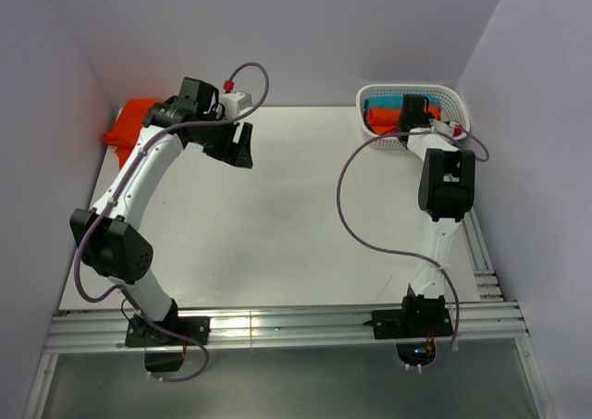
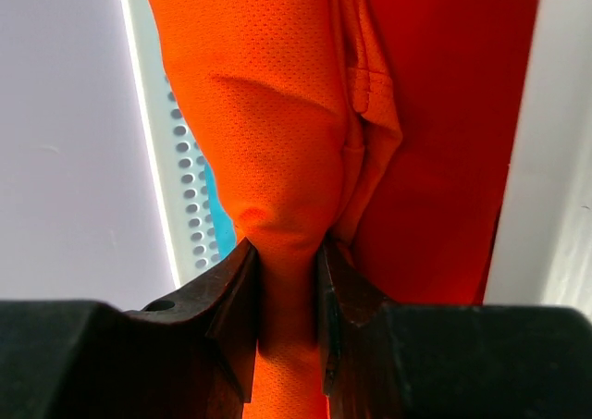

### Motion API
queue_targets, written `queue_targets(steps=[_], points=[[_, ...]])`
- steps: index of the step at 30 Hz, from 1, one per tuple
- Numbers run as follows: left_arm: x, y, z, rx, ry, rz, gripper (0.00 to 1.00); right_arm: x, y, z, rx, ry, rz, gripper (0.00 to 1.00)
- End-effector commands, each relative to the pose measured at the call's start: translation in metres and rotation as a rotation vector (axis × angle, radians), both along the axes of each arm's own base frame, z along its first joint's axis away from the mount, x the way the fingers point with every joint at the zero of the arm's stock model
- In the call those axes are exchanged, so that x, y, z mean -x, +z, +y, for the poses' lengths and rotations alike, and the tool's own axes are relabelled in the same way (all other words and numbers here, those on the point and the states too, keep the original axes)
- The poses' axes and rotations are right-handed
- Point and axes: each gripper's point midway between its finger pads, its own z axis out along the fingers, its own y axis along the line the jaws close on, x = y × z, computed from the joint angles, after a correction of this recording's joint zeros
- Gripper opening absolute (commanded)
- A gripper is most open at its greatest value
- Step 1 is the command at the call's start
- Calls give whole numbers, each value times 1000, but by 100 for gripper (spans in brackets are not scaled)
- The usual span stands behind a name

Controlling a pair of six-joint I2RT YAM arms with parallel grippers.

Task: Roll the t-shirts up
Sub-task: Place the rolled tshirt into the container

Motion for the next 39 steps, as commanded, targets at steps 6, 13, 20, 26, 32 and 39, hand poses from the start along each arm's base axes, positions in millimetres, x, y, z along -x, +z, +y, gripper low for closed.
queue_targets(steps=[6,13,20,26,32,39], points=[[-7,18,-7,37,-22,-30,76,4,-40,-17,-24,-3,103,0],[-9,19,-7,36,-18,-27,76,8,-43,-10,-38,33,120,32],[-9,21,-8,41,-22,-25,76,12,-34,-3,-50,74,119,61],[-10,18,-10,45,-24,-16,76,12,-27,5,-91,107,106,66],[-14,14,-11,40,-18,-7,76,18,-18,6,-108,120,104,67],[-19,6,-17,56,-20,26,75,19,-8,1,-145,125,164,68]])
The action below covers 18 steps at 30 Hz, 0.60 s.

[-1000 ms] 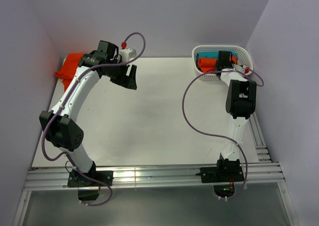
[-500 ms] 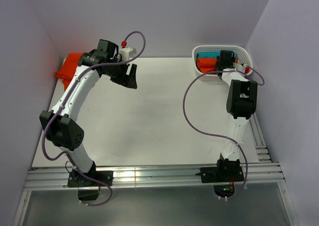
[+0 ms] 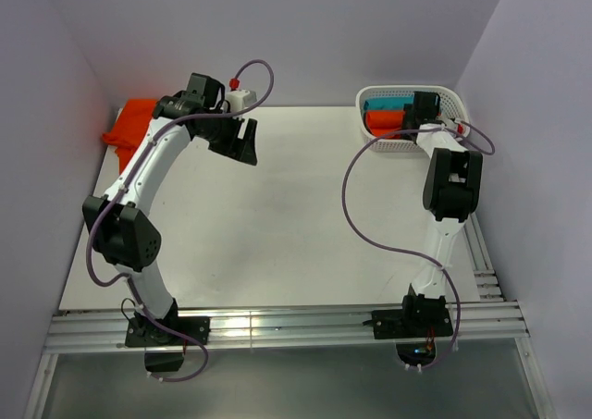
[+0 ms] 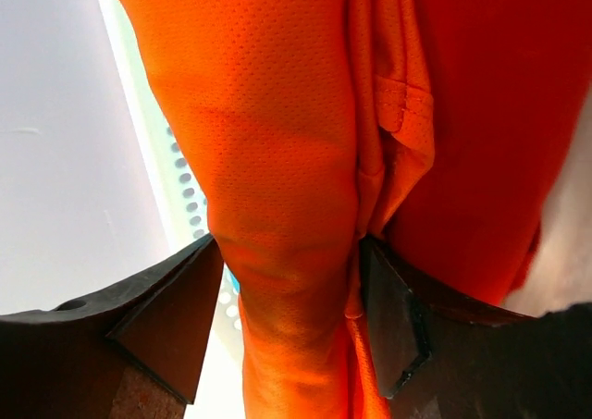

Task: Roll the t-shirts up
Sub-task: Place the rolled tshirt into the container

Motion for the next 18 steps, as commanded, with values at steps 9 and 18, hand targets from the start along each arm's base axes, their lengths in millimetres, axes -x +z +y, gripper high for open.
queue_targets(steps=[9,18], points=[[-7,10,-10,56,2,9,75,36,-4,-8,-65,-22,230,81],[-8,6,-13,66,7,32,75,48,3,-6,-82,-23,268,88]])
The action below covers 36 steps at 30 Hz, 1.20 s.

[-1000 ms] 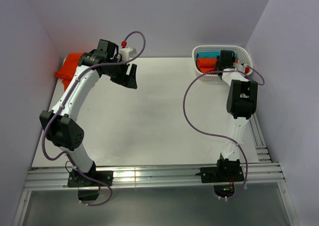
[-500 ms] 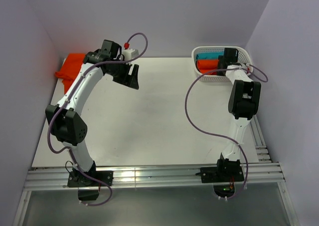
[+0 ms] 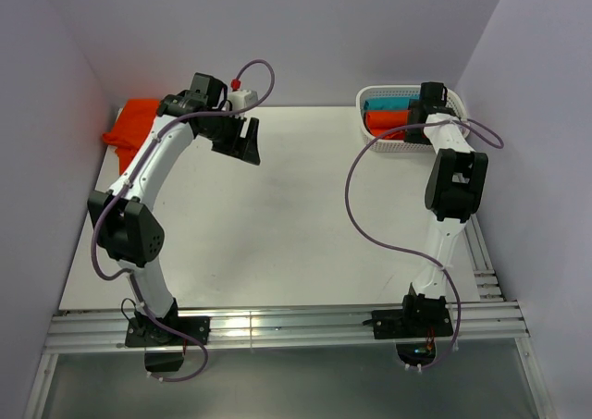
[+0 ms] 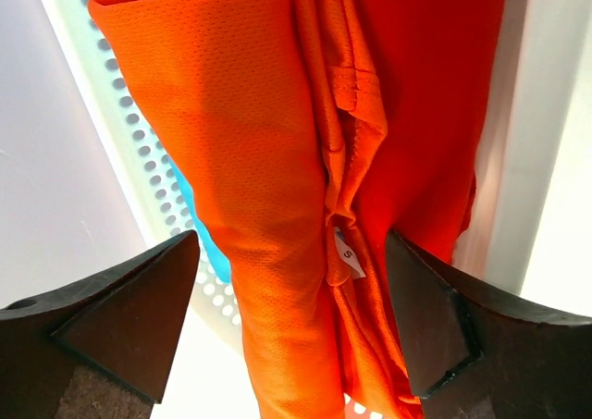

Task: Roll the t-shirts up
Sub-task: Place the rolled tshirt into the container

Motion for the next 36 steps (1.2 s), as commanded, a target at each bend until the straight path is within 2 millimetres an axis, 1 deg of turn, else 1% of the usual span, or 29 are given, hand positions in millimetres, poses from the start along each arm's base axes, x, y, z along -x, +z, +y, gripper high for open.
queue_targets(steps=[1,3,4,7,13,14,17,19,23,26,27,29,31,36], points=[[-4,15,-6,41,-6,-18,75,24,-4,-2,-5,-3,100,89],[-5,14,-6,36,-6,-17,75,27,-1,-2,-5,-1,102,89],[-4,15,-6,36,-8,-16,75,28,5,-1,-3,0,93,89],[-4,12,-5,32,-3,-4,75,33,7,1,-9,9,91,89],[-6,9,-5,23,0,10,75,43,21,5,-5,35,90,89],[-5,8,-4,19,2,15,75,45,20,5,-6,38,97,89],[-4,7,-4,19,1,18,75,48,25,7,-7,59,93,88],[-3,5,-4,25,30,41,75,50,28,8,-1,68,90,86],[-4,1,-2,10,34,44,74,53,32,11,-1,85,71,82],[-4,-3,-1,1,32,47,74,47,34,11,5,105,35,72],[-4,-4,-1,-1,32,48,74,43,35,13,2,118,21,66],[-5,-6,-1,-5,32,49,74,40,36,17,-7,139,5,60],[-5,-6,0,-10,32,49,74,38,37,20,-18,152,-5,59],[-7,-4,-1,-4,31,46,74,42,42,20,-3,157,-10,59]])
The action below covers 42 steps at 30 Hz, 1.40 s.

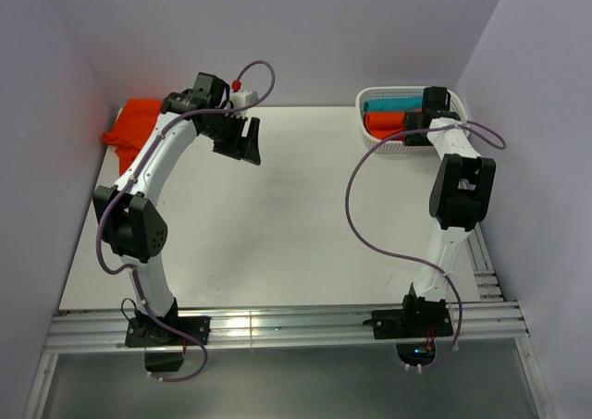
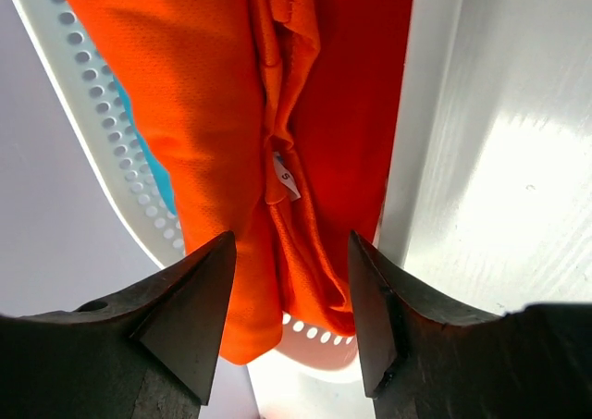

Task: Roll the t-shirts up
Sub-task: Place the rolled tshirt into the container

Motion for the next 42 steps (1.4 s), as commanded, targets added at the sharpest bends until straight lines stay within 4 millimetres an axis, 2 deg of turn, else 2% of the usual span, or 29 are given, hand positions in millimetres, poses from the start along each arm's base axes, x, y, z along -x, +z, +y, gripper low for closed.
queue_targets(steps=[1,6,10,12,16,18,20,21,22,23,24,25,26,29,30,31,33,34,39,42], points=[[-3,4,0,4,0,-2,74,3,37,-3,29,19,-79,59],[-4,2,0,2,0,4,74,0,53,-3,32,25,-127,60],[-5,2,-1,2,1,1,74,-12,76,-4,50,39,-180,58],[-5,2,-1,3,0,1,74,-17,79,-4,55,42,-191,53],[-8,2,-3,8,4,4,74,-38,87,-6,75,66,-270,34],[-8,2,-3,10,5,7,74,-47,79,-6,86,82,-283,27],[-10,3,-3,10,10,-1,74,-58,83,-6,94,97,-327,27],[-11,2,-2,8,12,0,74,-64,74,-7,100,108,-331,26],[-11,1,-3,6,12,4,74,-71,79,-7,108,111,-358,26],[-12,0,-3,2,13,6,74,-75,76,-9,112,112,-357,25],[-12,0,-3,4,12,5,74,-80,61,-5,99,135,-338,25],[-13,0,-3,2,14,3,74,-85,65,-6,102,139,-345,24],[-14,-1,-2,-2,14,4,74,-87,62,-4,97,148,-340,23],[-15,-1,-2,-3,18,-2,74,-84,47,-3,91,150,-326,22],[-15,0,-2,-2,18,-1,74,-80,53,-3,94,148,-339,21],[-14,-2,-2,-2,17,4,74,-72,39,-2,89,145,-322,21],[-14,-3,-2,-2,17,7,74,-64,43,-1,95,141,-326,21],[-13,-4,-2,-2,16,12,74,-54,31,-1,90,134,-295,21],[-11,-5,-3,-2,16,14,74,-32,21,-3,111,116,-262,21],[-9,-3,-3,3,13,13,73,-23,7,-3,100,110,-219,21]])
